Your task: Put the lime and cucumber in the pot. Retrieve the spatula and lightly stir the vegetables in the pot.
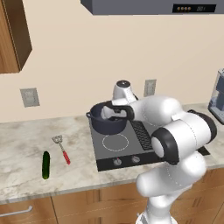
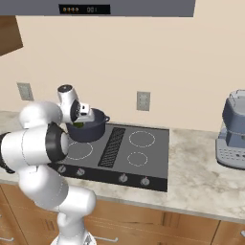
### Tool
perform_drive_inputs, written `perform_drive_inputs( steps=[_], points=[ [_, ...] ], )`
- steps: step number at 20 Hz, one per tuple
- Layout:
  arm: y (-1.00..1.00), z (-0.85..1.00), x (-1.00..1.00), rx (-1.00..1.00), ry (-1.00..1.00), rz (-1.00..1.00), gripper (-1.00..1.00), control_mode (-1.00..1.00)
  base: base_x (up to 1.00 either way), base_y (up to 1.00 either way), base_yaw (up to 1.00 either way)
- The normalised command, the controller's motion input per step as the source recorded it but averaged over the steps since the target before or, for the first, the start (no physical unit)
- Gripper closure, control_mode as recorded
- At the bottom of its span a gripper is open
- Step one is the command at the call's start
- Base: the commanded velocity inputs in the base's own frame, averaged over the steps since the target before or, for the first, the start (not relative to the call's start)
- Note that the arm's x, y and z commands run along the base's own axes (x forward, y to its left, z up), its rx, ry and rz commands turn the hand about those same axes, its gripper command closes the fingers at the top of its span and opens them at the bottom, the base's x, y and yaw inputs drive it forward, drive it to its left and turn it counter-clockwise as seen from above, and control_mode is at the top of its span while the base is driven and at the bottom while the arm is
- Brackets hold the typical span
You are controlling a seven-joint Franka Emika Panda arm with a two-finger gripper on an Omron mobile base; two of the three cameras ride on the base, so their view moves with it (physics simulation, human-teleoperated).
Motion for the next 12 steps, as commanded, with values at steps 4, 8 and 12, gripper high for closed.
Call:
perform_drive_inputs(
  steps=[4,8,12],
  points=[
    [0.00,0.00,0.57,0.00,0.01,-0.04,1.00,-1.00,0.00,0.00,0.00],
    [0.00,-0.20,0.29,0.00,0.00,-0.04,1.00,-1.00,0.00,0.00,0.00],
    [0.00,-0.33,0.09,0.00,0.00,-0.03,1.00,-1.00,0.00,0.00,0.00]
  ],
)
